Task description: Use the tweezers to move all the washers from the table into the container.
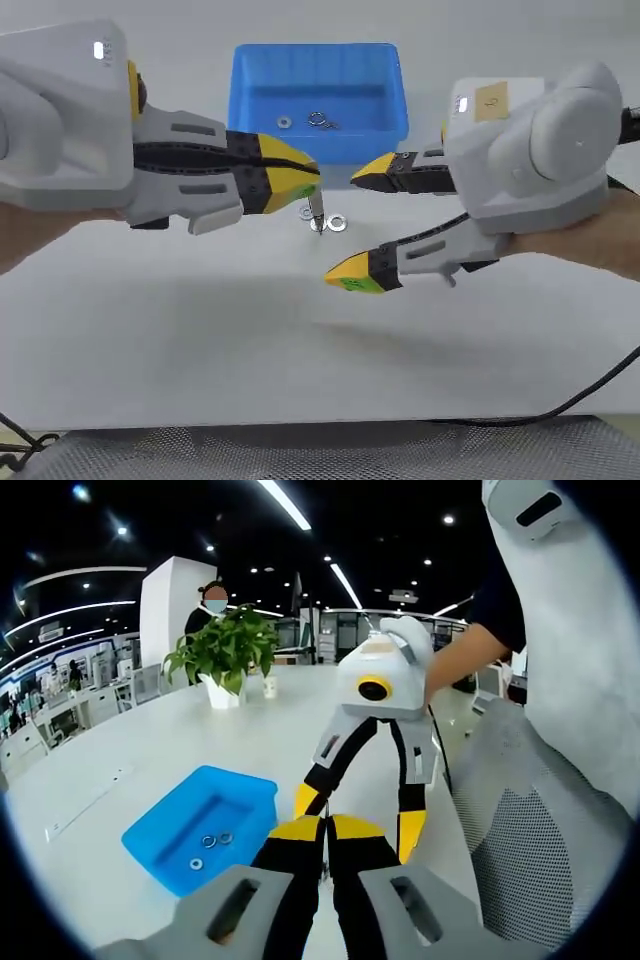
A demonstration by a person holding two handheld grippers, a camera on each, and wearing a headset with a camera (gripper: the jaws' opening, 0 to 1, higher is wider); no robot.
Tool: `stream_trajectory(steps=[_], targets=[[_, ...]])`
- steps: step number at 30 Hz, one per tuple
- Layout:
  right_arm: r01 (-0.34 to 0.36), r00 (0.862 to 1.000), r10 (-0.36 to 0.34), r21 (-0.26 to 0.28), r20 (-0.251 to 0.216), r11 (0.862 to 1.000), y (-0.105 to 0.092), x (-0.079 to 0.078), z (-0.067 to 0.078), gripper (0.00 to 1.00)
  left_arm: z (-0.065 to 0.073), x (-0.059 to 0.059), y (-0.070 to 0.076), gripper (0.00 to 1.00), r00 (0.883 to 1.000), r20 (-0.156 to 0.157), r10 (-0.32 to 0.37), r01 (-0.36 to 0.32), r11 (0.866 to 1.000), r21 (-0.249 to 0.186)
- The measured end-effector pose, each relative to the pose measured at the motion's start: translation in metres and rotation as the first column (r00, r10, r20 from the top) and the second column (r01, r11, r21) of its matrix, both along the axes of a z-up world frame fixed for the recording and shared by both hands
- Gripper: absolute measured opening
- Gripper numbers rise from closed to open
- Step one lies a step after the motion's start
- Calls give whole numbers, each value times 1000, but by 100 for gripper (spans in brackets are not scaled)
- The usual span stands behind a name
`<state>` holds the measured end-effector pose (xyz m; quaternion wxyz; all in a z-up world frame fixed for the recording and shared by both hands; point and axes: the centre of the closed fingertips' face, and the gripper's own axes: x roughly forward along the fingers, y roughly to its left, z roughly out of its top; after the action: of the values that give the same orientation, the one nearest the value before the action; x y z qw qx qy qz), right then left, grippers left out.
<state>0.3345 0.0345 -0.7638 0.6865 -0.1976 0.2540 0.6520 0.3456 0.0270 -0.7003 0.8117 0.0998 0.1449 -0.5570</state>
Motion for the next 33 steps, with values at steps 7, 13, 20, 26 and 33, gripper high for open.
stream_trajectory(steps=[7, 13, 20, 26, 33], targets=[[-37, 999, 37, 7, 7, 999, 6, 5, -3, 48, 0, 0, -1, 5, 1000, 2, -5, 5, 1000, 5], [-47, 999, 47, 20, -8, 999, 11, 10, -6, 36, -1, -1, -2, 5, 1000, 0, -17, 17, 1000, 16], [-75, 997, 76, 21, -19, 997, 16, 9, -10, 29, -1, 0, -2, 5, 1000, 1, -21, 21, 999, 26], [-104, 994, 105, 22, -32, 994, 18, 7, -11, 24, 0, 1, -3, 5, 1000, -5, -19, 19, 999, 26], [-116, 993, 117, 26, -22, 993, 20, 9, -8, 14, 1, 1, -6, 5, 1000, -10, -24, 24, 999, 24]])
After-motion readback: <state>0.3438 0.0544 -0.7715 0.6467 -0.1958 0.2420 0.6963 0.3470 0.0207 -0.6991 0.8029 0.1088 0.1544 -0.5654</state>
